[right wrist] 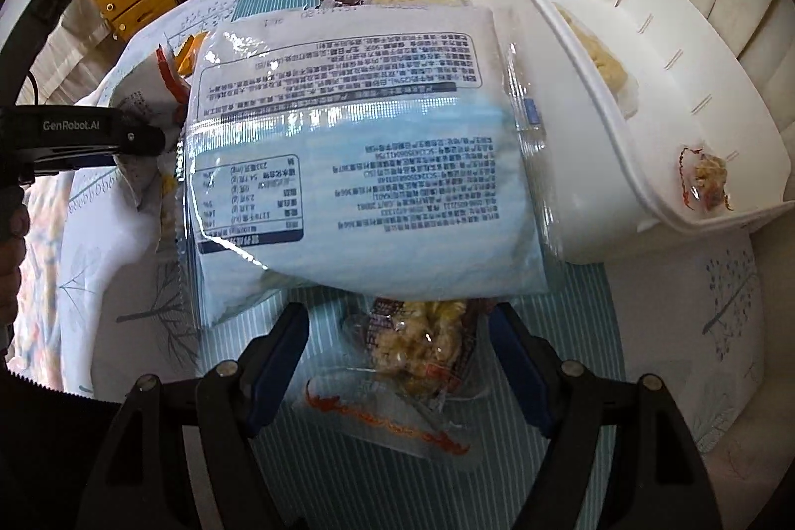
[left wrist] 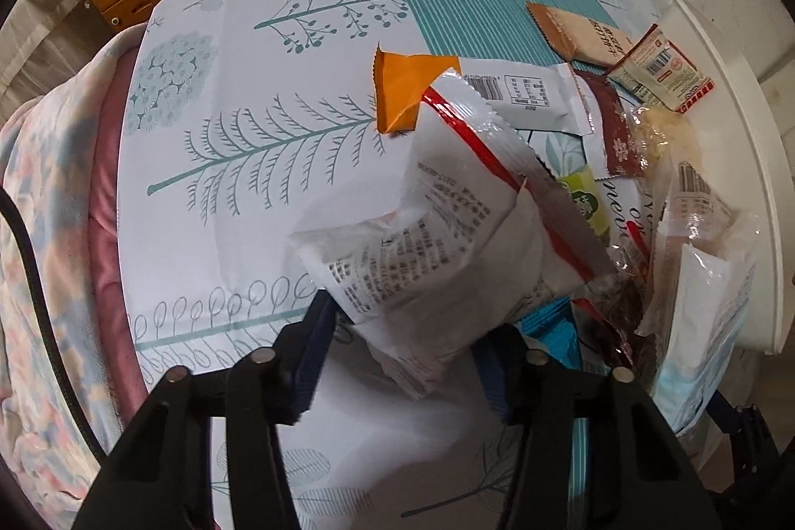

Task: Organize snacks
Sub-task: 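Lift both held snacks and carry them over the white tray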

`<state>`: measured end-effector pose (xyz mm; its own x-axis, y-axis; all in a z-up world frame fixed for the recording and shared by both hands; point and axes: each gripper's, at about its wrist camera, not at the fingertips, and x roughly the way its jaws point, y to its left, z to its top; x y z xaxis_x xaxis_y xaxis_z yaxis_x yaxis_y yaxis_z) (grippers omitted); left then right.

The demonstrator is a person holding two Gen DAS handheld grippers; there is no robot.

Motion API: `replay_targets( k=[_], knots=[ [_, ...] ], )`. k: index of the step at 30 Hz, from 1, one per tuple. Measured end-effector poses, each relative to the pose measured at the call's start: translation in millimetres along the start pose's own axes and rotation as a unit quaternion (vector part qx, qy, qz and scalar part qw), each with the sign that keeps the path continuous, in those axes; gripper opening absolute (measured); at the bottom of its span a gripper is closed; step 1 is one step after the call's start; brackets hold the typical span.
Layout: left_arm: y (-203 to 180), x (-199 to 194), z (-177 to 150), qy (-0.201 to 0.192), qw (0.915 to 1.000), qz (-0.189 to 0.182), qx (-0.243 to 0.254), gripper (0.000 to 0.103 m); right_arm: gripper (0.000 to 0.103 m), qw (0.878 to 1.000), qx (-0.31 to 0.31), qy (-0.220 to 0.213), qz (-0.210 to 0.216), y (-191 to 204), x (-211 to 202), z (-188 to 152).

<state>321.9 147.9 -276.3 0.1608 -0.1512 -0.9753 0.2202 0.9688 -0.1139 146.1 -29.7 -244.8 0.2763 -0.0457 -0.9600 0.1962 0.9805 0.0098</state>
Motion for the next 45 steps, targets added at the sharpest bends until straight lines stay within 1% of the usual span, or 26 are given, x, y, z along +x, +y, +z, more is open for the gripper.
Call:
replay_targets(
  k=[1, 3, 5, 9, 13, 17, 20, 23, 32, 37, 40, 45],
  knots=[
    [0, -2, -1, -0.001, 1.0000, -0.003, 0.001, 0.047, 0.073, 1.000, -0.004, 0.001, -0.004, 2, 0, 0],
    [2, -7, -4, -0.002, 1.0000, -0.007, -0.001, 0.046, 0.067, 1.000, -0.015, 0.005, -0.013, 7, 0, 1],
    [4, -10, -6, -0.003, 0.9999, -0.013, -0.005, 0.045, 0.064, 1.000, -0.021, 0.008, -0.015, 9, -2, 0],
    [7, -21, -12, -0.007, 0.9997, -0.020, -0.010, 0.045, 0.063, 0.999, -0.021, 0.020, -0.016, 12, -3, -3],
    [10, -37, -24, -0.012, 0.9994, -0.031, -0.010, 0.042, 0.062, 0.999, -0.013, 0.034, -0.012, 11, -4, -7],
    [10, -49, -39, -0.010, 0.9989, -0.045, -0.012, 0.039, 0.060, 0.999, 0.007, 0.052, 0.005, 10, -8, -13],
    [12, -59, -51, -0.011, 0.9983, -0.055, -0.015, 0.038, 0.060, 0.996, 0.035, 0.075, 0.028, 6, -12, -22],
    [16, -70, -61, -0.015, 0.9974, -0.066, -0.023, 0.037, 0.059, 0.994, 0.056, 0.086, 0.047, 5, -18, -30],
    [24, -108, -87, -0.030, 0.9937, -0.096, -0.048, 0.037, 0.058, 0.993, 0.064, 0.071, 0.068, 10, -59, -35],
    [22, -126, -107, -0.034, 0.9907, -0.123, -0.045, 0.037, 0.058, 0.994, 0.042, 0.056, 0.081, 20, -83, -25],
    [20, -134, -121, -0.038, 0.9881, -0.141, -0.049, 0.037, 0.058, 0.995, 0.031, 0.050, 0.085, 18, -97, -20],
    [16, -141, -140, -0.025, 0.9864, -0.148, -0.066, 0.037, 0.058, 0.995, 0.007, 0.040, 0.096, 20, -121, -12]
  ],
)
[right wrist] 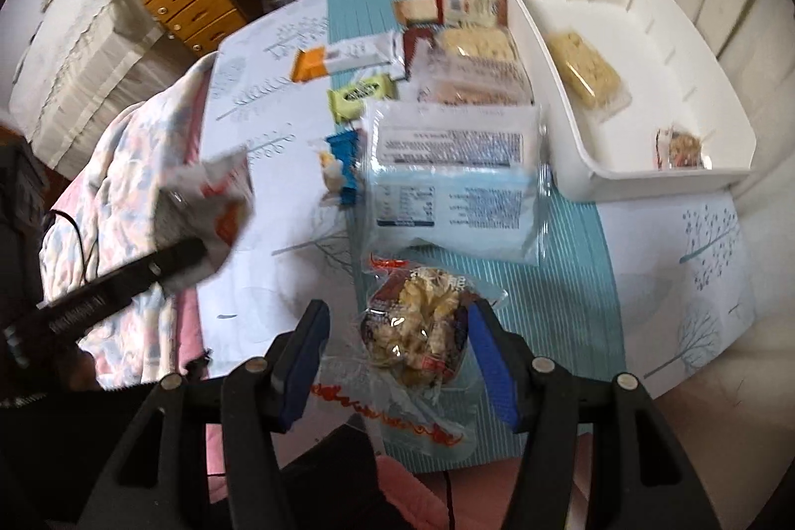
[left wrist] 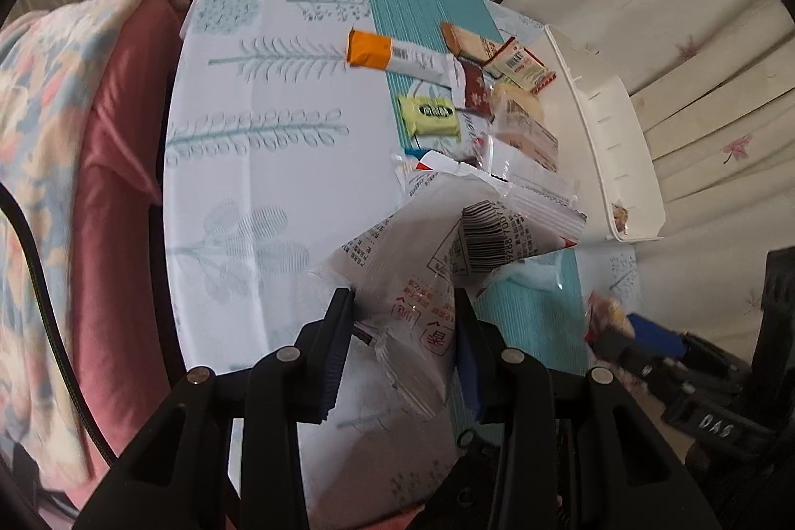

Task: Organize snacks
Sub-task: 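Lift both held snacks and carry them over the white tray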

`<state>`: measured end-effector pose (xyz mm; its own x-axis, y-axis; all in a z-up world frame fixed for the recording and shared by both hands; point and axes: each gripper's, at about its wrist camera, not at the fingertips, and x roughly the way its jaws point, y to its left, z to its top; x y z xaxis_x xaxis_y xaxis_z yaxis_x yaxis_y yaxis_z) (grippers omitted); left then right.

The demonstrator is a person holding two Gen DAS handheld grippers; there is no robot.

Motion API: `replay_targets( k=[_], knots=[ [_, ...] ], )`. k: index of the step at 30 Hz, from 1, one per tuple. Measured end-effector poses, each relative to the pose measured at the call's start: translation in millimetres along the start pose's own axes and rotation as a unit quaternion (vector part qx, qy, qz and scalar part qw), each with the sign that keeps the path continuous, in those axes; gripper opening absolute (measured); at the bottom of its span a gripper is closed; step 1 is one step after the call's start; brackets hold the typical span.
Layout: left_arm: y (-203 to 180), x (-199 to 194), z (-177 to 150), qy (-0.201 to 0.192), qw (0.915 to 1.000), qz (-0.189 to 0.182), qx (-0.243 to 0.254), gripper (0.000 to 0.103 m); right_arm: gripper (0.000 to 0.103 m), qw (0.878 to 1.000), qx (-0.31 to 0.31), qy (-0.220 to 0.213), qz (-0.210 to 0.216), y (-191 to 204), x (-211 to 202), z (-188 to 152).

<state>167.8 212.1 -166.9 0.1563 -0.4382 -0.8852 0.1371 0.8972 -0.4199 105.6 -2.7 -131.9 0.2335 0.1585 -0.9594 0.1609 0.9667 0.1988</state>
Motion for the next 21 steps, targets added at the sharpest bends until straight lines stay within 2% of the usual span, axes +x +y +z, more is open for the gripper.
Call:
replay_targets(
  k=[4, 12, 21],
  knots=[
    [-12, -6, -8, -0.002, 1.0000, -0.009, 0.001, 0.037, 0.058, 1.000, -0.012, -0.010, 0.010, 0, -19, 2],
    [-50, -19, -9, -0.031, 0.9989, -0.005, 0.035, 0.037, 0.058, 0.999, -0.017, -0.032, 0.033, -16, -48, 13],
    [-99, -20, -5, -0.073, 0.9963, -0.021, 0.040, 0.037, 0.058, 0.997, -0.008, -0.052, 0.060, -58, -68, 29]
  ],
)
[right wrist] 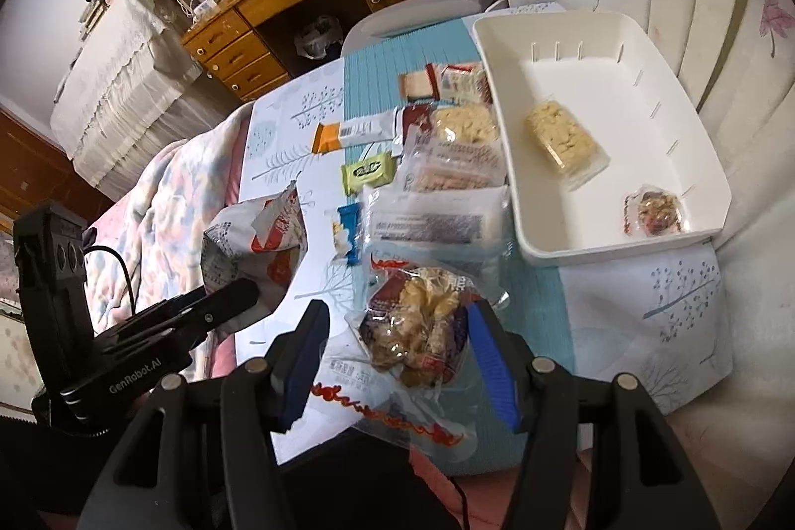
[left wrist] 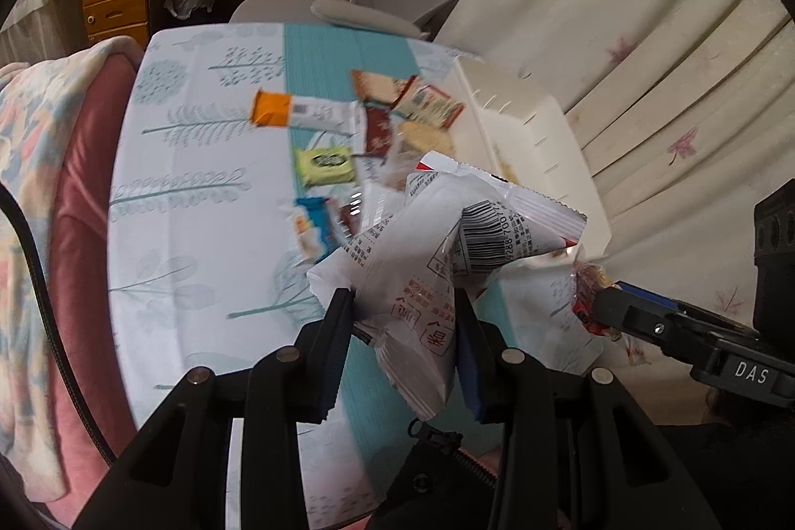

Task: Organize snacks
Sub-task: 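Lift both held snacks and carry them over the white tray, then open left tool to drop the white bag while right tool releases the nut packet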

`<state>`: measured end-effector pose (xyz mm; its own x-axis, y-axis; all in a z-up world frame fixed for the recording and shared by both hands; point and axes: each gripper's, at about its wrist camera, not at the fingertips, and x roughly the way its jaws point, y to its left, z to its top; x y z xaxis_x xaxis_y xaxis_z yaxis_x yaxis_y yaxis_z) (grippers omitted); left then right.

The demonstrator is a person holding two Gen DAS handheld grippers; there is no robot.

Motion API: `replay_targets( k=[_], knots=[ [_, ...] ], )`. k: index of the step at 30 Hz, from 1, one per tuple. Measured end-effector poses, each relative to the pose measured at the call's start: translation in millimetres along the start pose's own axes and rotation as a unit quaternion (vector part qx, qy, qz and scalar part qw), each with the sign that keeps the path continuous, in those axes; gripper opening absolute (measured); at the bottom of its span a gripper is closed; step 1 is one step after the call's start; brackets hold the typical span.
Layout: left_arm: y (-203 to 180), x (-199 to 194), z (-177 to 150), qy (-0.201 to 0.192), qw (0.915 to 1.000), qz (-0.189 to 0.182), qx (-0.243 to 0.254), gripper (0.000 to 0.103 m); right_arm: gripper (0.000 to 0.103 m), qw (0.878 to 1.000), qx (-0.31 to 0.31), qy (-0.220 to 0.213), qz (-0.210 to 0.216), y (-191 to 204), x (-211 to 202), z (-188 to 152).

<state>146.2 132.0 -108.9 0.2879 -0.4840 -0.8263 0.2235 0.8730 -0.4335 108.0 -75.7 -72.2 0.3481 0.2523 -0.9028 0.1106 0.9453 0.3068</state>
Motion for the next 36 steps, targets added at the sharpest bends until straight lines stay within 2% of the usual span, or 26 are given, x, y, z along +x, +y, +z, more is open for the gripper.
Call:
replay_targets(
  k=[9, 19, 29, 36],
  knots=[
    [-73, 22, 9, -0.031, 0.9995, -0.003, -0.001, 0.037, 0.058, 1.000, -0.026, 0.004, 0.009, -53, -19, 24],
    [-142, 68, 9, -0.041, 0.9990, -0.013, -0.015, 0.038, 0.058, 0.999, -0.053, 0.005, 0.003, -122, -31, 47],
    [-193, 113, 17, -0.050, 0.9981, -0.015, -0.032, 0.038, 0.059, 0.996, -0.086, -0.012, -0.027, -181, -28, 79],
    [-215, 128, 25, -0.067, 0.9974, -0.001, -0.027, 0.040, 0.061, 0.996, -0.087, -0.014, -0.030, -203, -22, 90]
  ],
)
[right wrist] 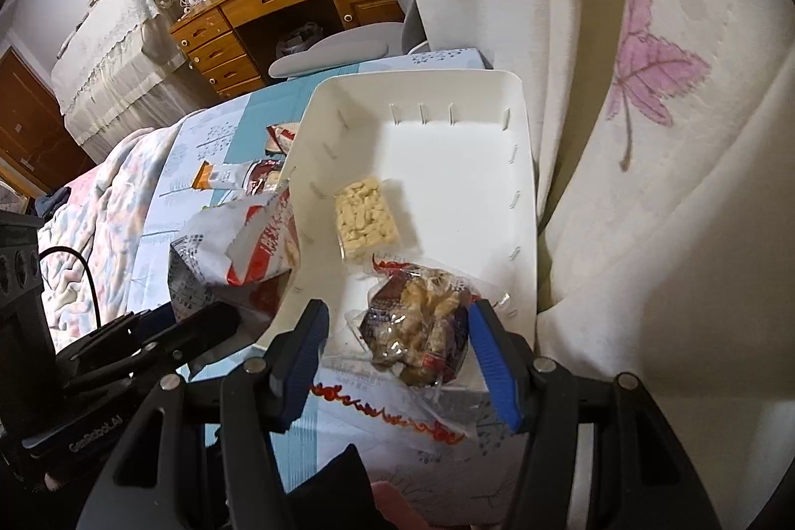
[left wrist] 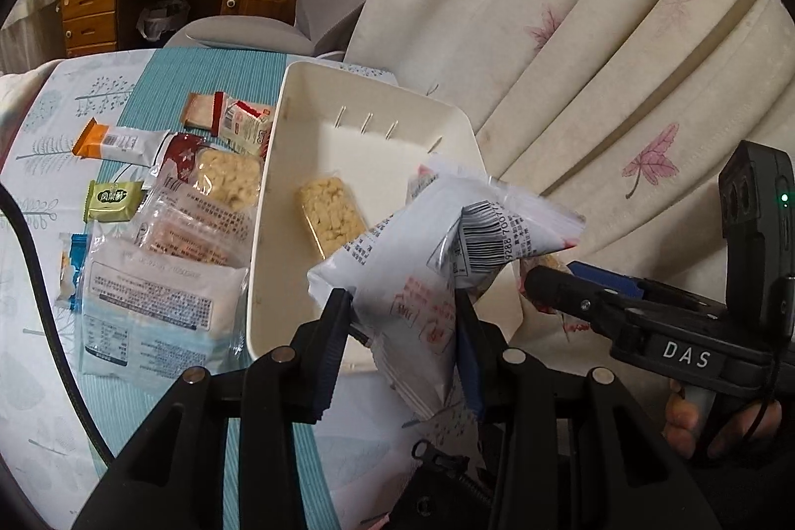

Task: Organize snacks
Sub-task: 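Open left tool to drop the white bag while right tool releases the nut packet, then withdraw both open tools away from the white tray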

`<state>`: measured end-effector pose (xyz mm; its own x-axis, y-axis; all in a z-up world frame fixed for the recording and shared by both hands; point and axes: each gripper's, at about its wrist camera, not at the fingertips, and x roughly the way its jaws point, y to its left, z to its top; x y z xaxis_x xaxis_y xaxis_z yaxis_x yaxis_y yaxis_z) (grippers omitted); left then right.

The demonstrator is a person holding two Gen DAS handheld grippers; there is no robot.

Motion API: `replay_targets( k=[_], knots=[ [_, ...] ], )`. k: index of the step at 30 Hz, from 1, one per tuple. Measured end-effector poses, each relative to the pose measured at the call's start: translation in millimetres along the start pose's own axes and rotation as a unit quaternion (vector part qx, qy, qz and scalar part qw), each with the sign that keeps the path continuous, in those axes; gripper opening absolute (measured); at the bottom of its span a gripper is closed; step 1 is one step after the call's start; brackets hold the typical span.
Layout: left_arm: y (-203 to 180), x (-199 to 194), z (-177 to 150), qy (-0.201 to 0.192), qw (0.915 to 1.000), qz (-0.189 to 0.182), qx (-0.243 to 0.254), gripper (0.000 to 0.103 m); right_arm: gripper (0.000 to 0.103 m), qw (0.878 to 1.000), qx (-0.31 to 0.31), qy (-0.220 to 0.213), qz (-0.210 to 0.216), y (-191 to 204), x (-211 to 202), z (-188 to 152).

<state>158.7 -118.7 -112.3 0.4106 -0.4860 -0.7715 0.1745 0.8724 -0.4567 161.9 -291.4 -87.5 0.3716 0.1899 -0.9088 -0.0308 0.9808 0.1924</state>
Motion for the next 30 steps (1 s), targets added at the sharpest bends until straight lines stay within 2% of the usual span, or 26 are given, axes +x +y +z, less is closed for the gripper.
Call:
replay_targets(
  k=[1, 2, 4, 10, 16, 20, 30],
  knots=[
    [0, 1, 0, 0.000, 1.0000, -0.001, -0.001, 0.050, 0.062, 1.000, -0.002, -0.001, -0.002, -1, 1, 1],
    [-1, 1, 0, -0.002, 1.0000, -0.002, -0.004, 0.065, 0.063, 1.000, -0.005, -0.003, -0.003, -2, 3, 2],
    [1, -2, -1, -0.016, 0.9998, 0.006, -0.013, 0.073, 0.063, 1.000, -0.007, -0.009, 0.005, -3, 4, 3],
    [20, -7, -6, -0.015, 0.9976, 0.046, -0.049, 0.074, 0.069, 1.000, -0.001, -0.008, 0.016, -3, 8, 4],
    [43, -15, -15, -0.008, 0.9935, 0.079, -0.082, 0.074, 0.070, 0.999, 0.000, 0.006, 0.035, 7, 17, 0],
    [57, -21, -21, -0.003, 0.9912, 0.098, -0.088, 0.074, 0.075, 0.999, 0.008, 0.012, 0.045, 15, 22, -1],
    [100, -37, -27, 0.021, 0.9854, 0.144, -0.088, 0.074, 0.076, 0.997, 0.019, 0.014, 0.067, 49, 33, -5]
  ],
)
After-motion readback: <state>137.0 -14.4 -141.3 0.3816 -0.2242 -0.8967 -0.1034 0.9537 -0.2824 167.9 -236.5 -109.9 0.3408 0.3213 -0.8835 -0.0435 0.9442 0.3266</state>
